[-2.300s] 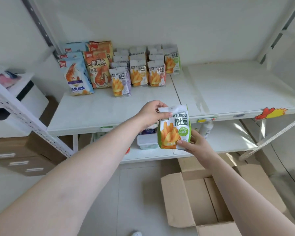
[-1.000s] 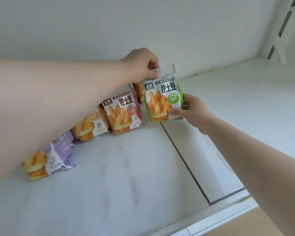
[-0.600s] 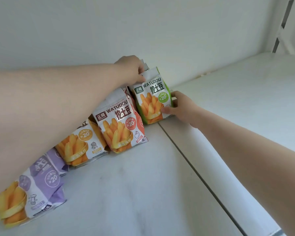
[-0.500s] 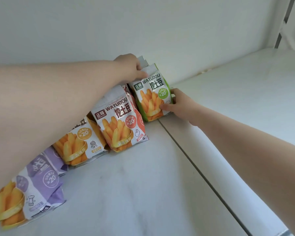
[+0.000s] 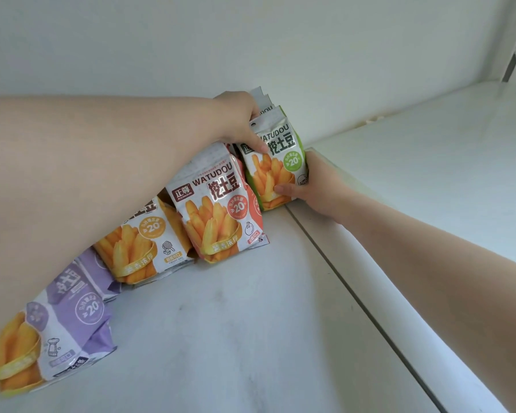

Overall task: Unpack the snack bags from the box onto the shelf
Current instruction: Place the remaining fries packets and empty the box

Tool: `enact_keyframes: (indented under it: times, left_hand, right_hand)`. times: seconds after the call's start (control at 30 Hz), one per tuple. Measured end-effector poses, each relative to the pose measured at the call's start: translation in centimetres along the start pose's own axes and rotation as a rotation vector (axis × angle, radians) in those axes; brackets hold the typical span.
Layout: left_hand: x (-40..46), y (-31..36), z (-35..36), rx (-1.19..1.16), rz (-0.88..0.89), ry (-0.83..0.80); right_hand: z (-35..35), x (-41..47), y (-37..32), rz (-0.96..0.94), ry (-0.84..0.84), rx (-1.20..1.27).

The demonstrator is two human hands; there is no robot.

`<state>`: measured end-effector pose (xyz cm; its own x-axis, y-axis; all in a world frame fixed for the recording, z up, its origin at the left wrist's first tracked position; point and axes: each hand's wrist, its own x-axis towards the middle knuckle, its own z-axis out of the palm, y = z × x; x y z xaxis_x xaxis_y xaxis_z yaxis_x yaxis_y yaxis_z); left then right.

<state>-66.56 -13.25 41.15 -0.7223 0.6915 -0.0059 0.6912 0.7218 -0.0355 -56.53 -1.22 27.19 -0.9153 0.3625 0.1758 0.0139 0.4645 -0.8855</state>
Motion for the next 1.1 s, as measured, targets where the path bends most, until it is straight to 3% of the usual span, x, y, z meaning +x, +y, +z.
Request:
enact_keyframes:
  times: [0.23,0.47,0.67,0.87,0.97,1.1]
  left_hand:
    - [0.4,0.2,-0.2,0.058,0.018,-0.013]
    - [0.1,-0.9,-0.6,-0.145,-0.006,0.055]
    - [-1.3,-1.8,-1.4,-0.144,-0.009,0.13]
    - [-7.0,-4.1,-2.5,-0.246,-0.045,0.159]
    - [-10.7,-5.7,-1.6,-0.24,-0.079,0.138]
    - [-13.3,-5.7,-0.4,-0.037,-0.055,0.013]
  right_hand:
    - [1.0,-0.2,-0.2,0.046,0.033,0.044]
    - [0.3,-1.4,-0.5,0.038,0.039,0.067]
    - [-0.4,-2.4,-1.7,0.103,0.045,0.006]
    - [-0.3,-6.6,-4.5,0.051,0.34,0.062]
    - [2.2,-9.6,-6.0,0.088,0.195,0.163]
    - [5.6,-11.0,-7.3,0.124,0.016,0.246]
